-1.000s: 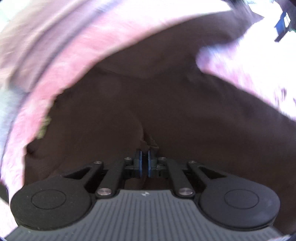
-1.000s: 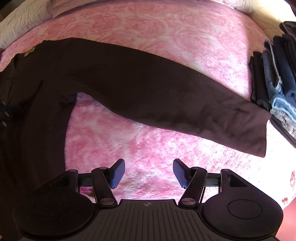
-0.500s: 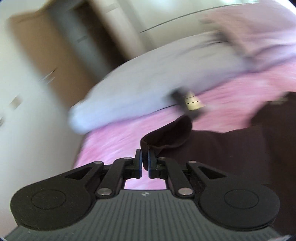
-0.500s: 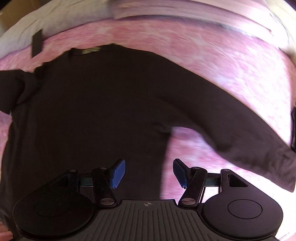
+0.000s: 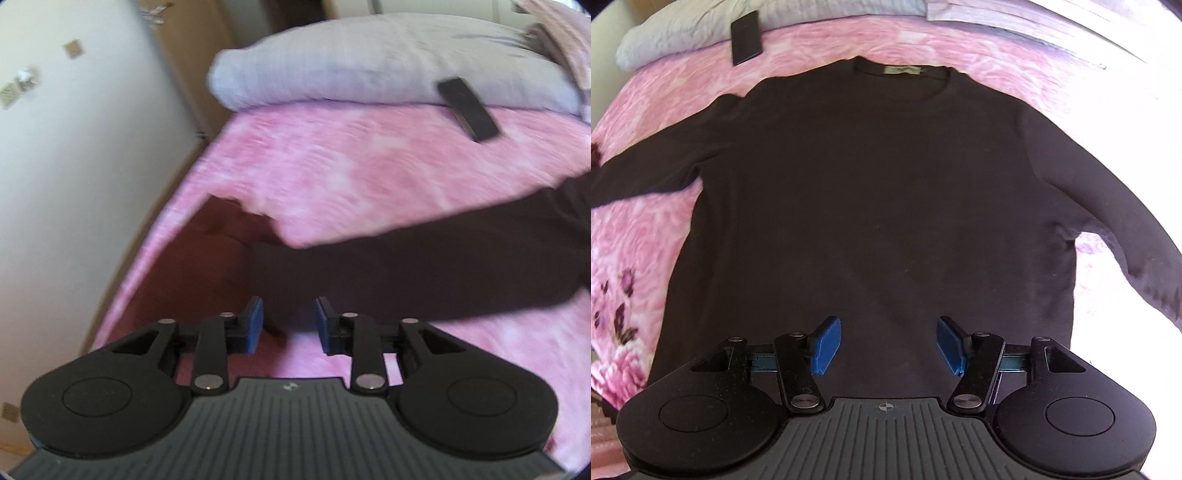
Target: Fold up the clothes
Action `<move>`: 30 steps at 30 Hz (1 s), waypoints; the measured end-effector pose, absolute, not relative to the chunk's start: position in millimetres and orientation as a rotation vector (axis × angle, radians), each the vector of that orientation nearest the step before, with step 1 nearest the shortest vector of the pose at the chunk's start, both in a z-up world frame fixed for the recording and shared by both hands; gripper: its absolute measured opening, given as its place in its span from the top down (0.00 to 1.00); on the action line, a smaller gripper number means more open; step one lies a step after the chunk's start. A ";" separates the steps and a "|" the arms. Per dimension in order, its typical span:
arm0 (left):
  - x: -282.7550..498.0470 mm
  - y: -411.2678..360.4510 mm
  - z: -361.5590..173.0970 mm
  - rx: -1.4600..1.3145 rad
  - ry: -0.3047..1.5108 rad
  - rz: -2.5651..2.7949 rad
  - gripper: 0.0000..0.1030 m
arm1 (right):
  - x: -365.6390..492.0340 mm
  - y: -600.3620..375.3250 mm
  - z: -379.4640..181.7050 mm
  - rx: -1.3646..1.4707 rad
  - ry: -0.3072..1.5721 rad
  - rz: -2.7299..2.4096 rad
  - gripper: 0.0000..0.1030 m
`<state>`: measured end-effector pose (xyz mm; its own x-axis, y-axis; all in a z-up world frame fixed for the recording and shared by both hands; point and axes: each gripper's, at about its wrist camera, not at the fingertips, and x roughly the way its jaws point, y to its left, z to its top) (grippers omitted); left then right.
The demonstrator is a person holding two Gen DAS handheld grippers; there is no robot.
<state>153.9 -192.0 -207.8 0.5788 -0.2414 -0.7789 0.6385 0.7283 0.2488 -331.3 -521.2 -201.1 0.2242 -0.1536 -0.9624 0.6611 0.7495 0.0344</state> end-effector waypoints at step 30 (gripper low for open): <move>-189.0 -249.3 -265.0 0.892 1.077 -1.119 0.60 | -636.8 -534.3 -271.6 0.862 1.040 -0.411 0.41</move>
